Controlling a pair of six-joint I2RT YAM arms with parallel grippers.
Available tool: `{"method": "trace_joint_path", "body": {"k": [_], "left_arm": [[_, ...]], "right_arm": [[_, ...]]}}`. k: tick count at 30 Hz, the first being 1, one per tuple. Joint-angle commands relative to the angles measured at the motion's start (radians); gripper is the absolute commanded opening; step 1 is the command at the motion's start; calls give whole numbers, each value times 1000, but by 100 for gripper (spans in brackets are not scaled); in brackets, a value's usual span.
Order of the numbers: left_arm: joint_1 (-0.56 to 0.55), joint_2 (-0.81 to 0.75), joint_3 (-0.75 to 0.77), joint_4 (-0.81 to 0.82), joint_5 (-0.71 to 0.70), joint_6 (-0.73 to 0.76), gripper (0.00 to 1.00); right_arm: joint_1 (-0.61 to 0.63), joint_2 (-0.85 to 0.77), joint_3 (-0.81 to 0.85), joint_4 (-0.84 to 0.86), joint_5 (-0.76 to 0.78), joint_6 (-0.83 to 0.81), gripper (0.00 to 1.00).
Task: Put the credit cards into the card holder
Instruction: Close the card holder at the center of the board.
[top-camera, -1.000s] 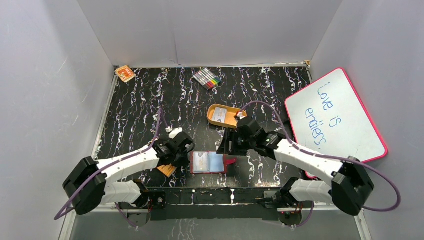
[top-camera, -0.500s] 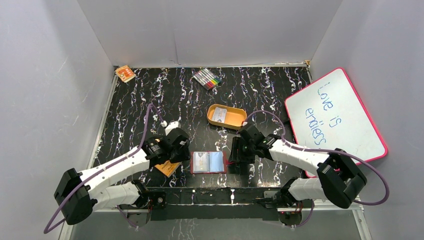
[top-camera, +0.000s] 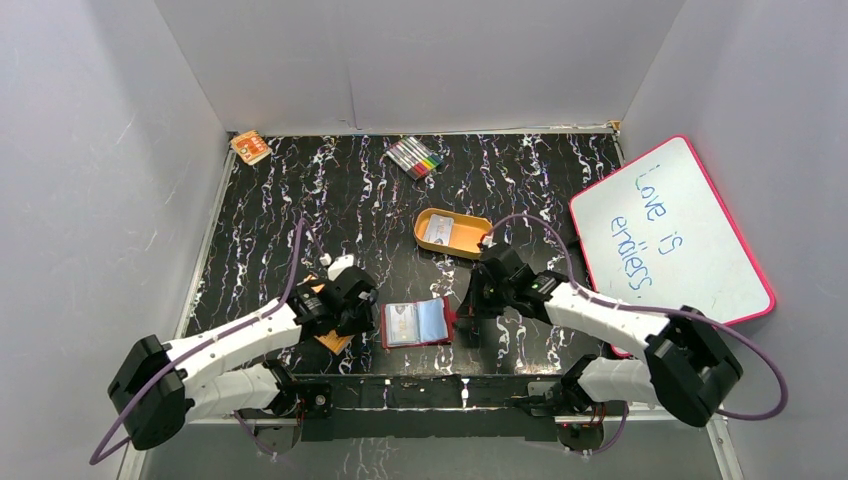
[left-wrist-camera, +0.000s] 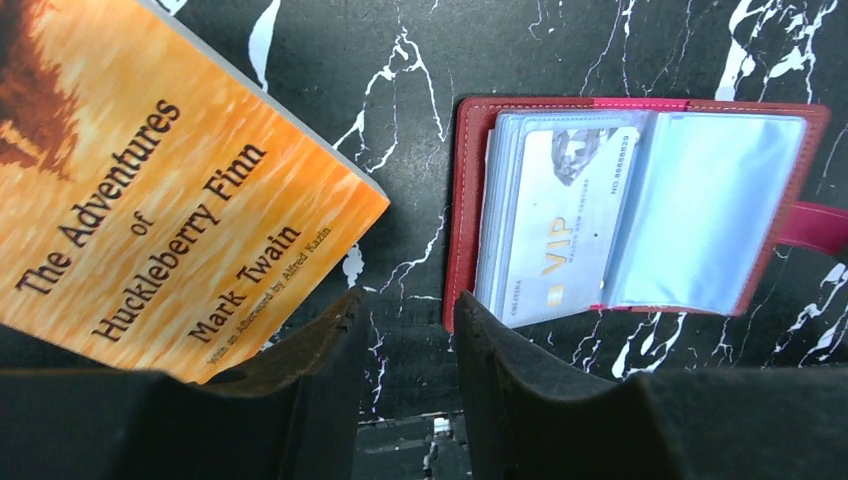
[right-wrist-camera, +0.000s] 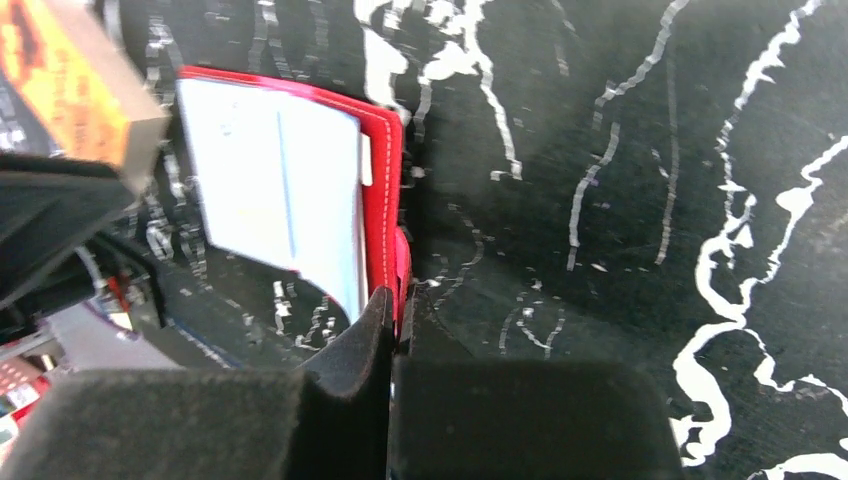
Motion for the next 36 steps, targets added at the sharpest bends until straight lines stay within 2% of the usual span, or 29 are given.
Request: {"method": "trace_joint_path", "body": {"k": [1,7,13,17,21,28,36], "left_arm": [[-2,51,-18,61,23,14,34],[-2,171,-7,158,64,40,29],[-2,310,44,217,106,74,18],[-2,296,69,177,73,71,14],[-2,198,65,111,17,59,18],[-2,35,69,-1,-28,44,33],[-2,-146,28,-17,-21,20,44]], "right_arm": [[-6,-85,48,62,-90,-72,0],[7,-72,98,120,-256,-103,0],[61,-26,123,211,-292,-97,0],[91,44,138,287,-289,-71,0],[107,116,159,325,-273,-48,0],[125,220,220,342,-245,-21,0],[148,370,305,367,-273,12,0]]}}
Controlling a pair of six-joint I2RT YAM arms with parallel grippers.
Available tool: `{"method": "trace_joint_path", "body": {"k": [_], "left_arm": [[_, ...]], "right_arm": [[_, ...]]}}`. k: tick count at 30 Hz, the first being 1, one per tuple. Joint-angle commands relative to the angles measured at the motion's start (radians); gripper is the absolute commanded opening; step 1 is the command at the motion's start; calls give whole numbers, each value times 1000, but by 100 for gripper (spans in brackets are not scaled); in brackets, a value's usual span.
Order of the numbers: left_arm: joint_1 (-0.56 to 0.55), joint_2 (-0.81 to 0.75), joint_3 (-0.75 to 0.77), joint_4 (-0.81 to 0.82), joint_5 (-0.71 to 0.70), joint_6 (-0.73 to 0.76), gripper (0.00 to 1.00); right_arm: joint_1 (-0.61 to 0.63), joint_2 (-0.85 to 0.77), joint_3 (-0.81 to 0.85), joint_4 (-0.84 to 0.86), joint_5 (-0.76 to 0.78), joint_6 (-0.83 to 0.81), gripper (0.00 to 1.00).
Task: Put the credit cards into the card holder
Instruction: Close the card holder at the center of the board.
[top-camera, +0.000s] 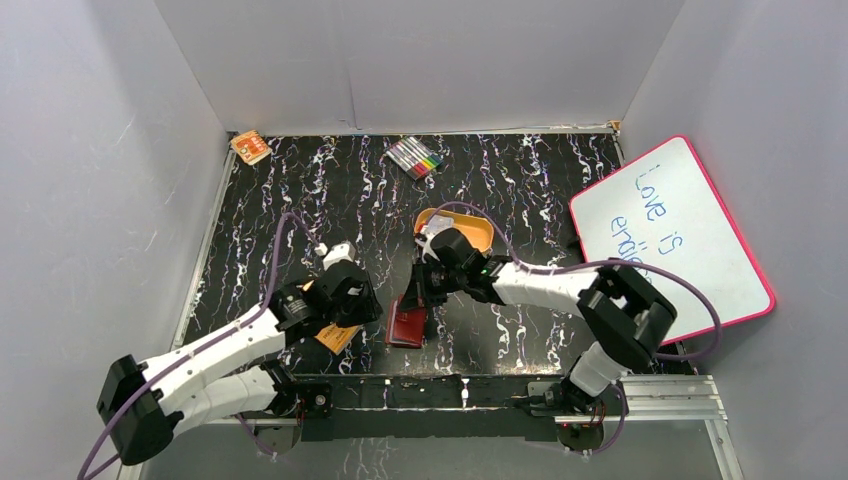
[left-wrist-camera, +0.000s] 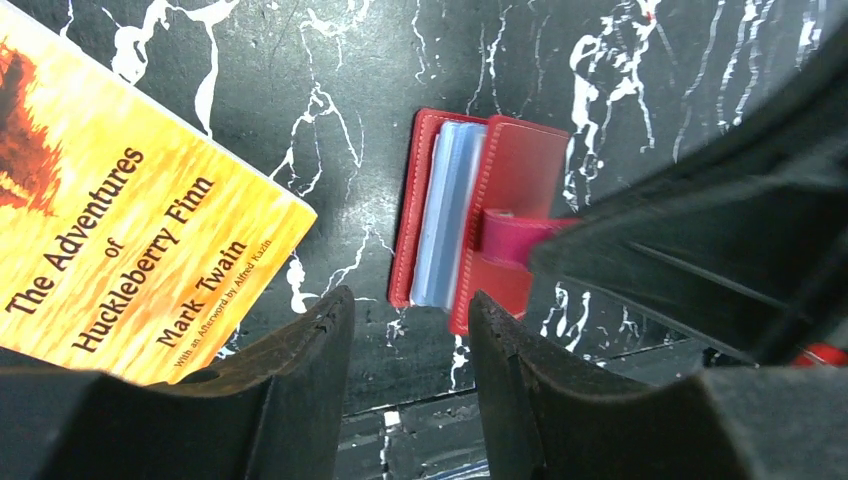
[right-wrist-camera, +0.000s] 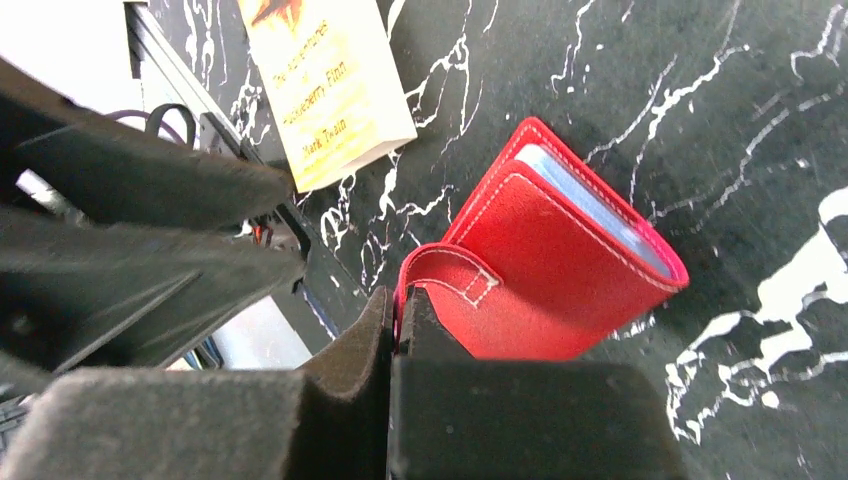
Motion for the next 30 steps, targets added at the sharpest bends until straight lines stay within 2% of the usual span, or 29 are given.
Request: {"method": "trace_joint_path", "body": {"k": [1,4,6,12,15,18,22,24,27,30], "left_arm": [[-2,-96,-28,-39,-22,-20,45],[-2,-139,-42,-40,-27,-29,48],[-2,-155,-46,-38,-31,-34,50],[-2,-168,-44,-38,-54,-42,56],[-2,-160,-36,-36,-68,-39,59],[-2,-153,-31,-28,-83,-37,62],[-2,-140,-19,-3,-87,-18,66],[-2,-118,-10,14,-81,-6,66],[-2,-68,9,51,-48,20,66],[-3,0,31,86,-13,36,66]], "right_arm": [[18,96,93,61,-44,15,6],[31,169,139,73,-105,14,37],[41,183,163,65,-104,12,49],[43,87,179,-5,-60,-11,72],[44,15,169,-63,-17,-32,78],[40,-65,138,-102,21,-38,80],[37,-184,76,-212,140,-64,78],[35,-230,20,-226,188,-60,72],[30,-240,-49,-209,193,-35,48],[30,-195,-84,-147,164,0,43]]}}
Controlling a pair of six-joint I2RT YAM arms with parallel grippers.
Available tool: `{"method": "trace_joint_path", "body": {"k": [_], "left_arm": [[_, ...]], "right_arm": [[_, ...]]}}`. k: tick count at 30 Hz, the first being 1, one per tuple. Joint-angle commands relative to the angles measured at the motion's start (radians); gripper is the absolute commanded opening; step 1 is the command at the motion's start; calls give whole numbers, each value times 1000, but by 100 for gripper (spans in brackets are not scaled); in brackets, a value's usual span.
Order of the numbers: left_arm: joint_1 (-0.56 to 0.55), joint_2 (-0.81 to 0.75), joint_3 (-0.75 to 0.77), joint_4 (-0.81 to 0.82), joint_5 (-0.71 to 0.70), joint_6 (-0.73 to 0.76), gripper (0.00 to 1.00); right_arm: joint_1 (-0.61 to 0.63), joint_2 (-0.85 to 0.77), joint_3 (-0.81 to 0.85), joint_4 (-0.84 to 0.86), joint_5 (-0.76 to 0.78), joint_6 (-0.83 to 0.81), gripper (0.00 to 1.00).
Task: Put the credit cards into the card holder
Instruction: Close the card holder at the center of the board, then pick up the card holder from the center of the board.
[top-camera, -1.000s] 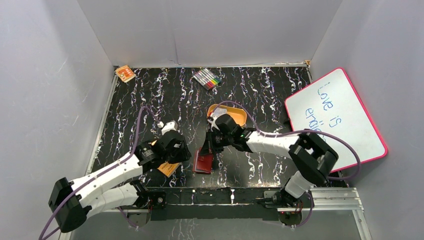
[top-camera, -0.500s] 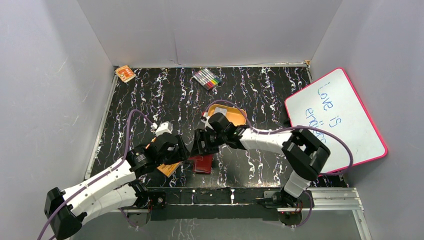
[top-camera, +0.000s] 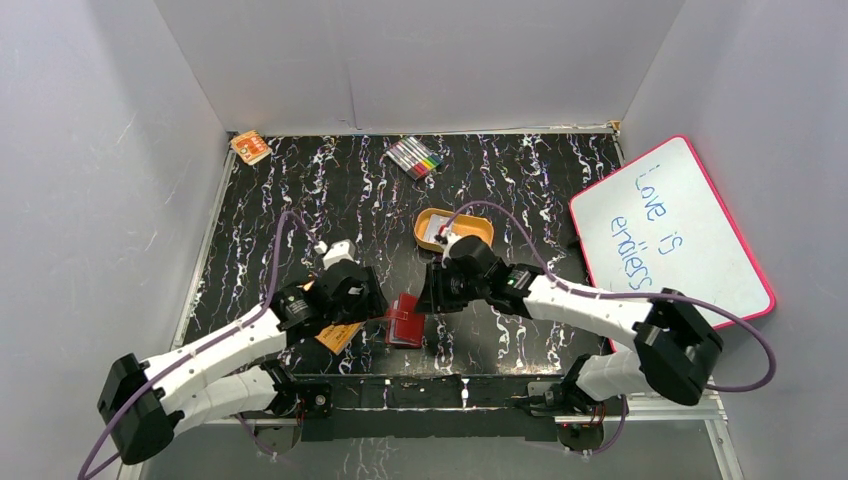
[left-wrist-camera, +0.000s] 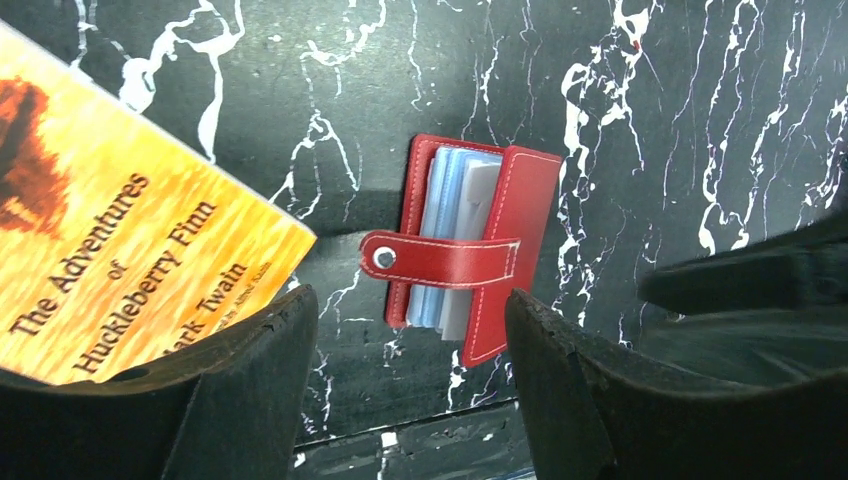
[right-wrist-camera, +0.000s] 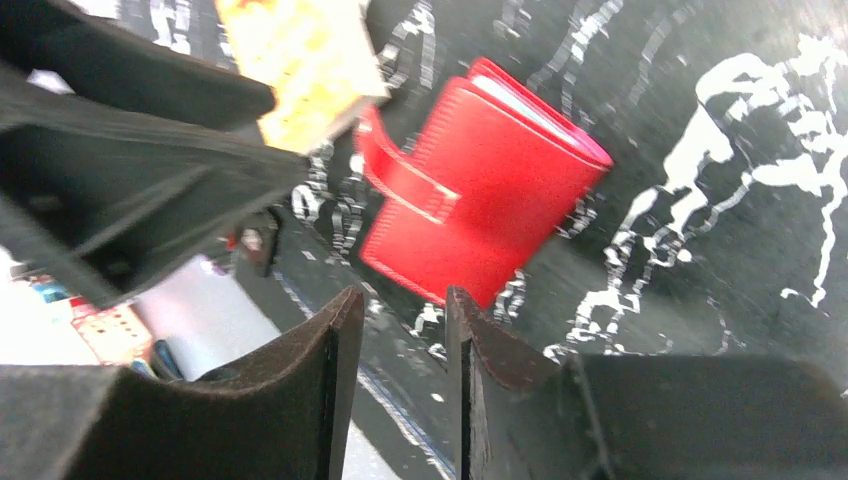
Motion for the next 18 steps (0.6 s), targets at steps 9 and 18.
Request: {"method": "trace_joint_path", "body": {"k": [9,18], "left_arm": [[-2,279,109,93,63,97,67],[-2,448,101,89,46,98,60]], "right_arm": [[-1,236,-24,116,-7,82,47],[-1,219,-28,31,32,75,54]]}}
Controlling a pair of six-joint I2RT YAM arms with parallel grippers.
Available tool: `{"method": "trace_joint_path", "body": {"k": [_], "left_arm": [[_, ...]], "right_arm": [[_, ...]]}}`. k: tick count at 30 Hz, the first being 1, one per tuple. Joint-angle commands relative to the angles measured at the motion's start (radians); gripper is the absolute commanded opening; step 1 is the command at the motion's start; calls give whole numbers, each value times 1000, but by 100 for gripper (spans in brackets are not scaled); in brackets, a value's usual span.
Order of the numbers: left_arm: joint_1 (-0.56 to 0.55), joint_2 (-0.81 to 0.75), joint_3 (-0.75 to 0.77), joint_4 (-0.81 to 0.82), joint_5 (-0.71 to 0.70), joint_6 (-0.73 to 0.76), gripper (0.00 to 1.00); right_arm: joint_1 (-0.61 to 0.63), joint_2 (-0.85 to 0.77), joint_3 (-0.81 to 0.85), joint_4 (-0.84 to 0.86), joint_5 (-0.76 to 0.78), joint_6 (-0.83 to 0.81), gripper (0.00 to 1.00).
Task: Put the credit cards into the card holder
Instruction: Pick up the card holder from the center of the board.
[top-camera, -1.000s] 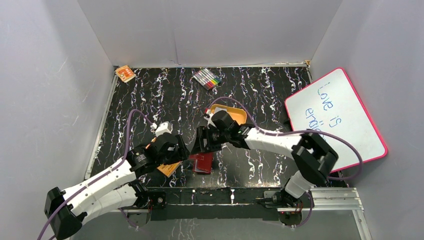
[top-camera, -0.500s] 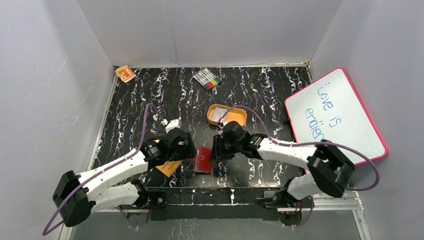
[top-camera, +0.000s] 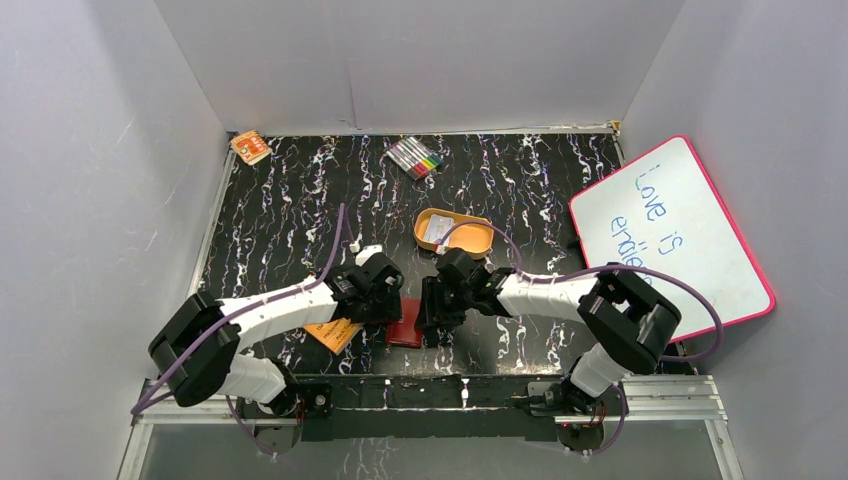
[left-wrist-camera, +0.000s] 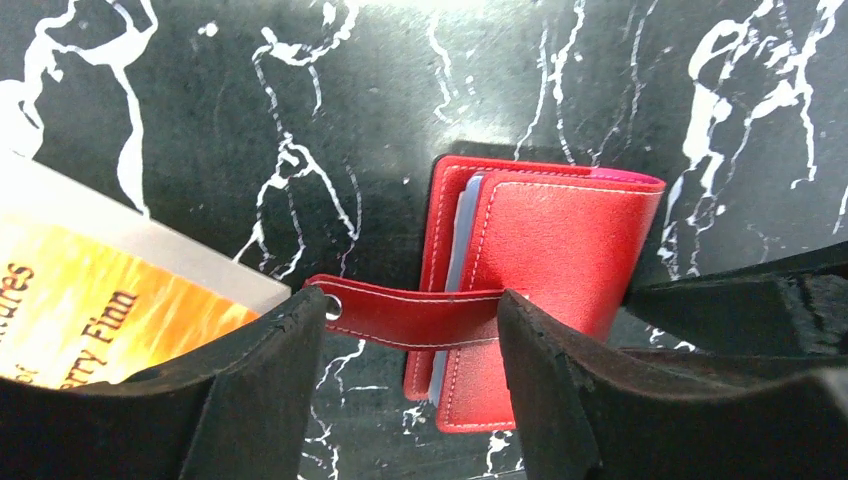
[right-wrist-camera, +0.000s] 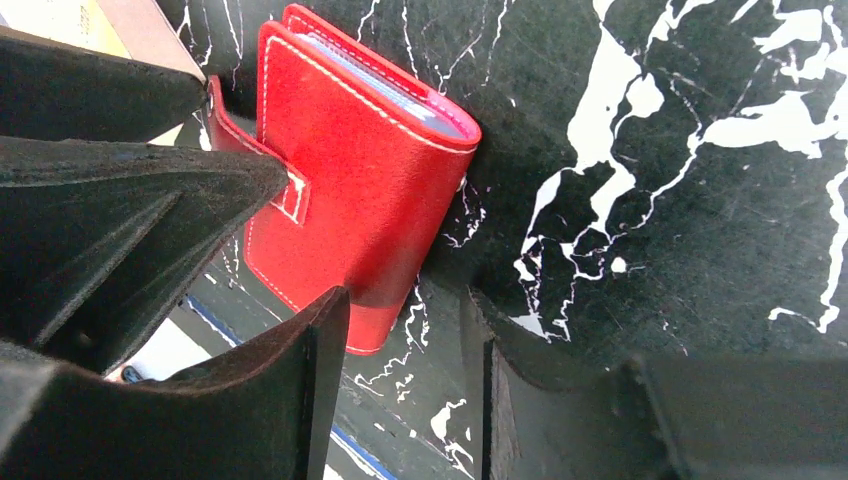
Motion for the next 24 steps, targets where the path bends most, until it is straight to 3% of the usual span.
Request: {"method": "trace_joint_path", "body": {"k": [1,10,21,24], "left_arm": [[-2,38,16,-11,-11,14,58],[-2,61,-21,-13,-31,2,34],[-2,62,-92,-1,-48,-47,2],[-2,62,-107,1,-55,-54,0]], "right_arm": [[0,-44,21,-23,25,2,54],[1,-135,-62,8,0,68,60],[0,-126,-244,378,-117,288,67],[1,-110,-260,441,-117,332,68]]}}
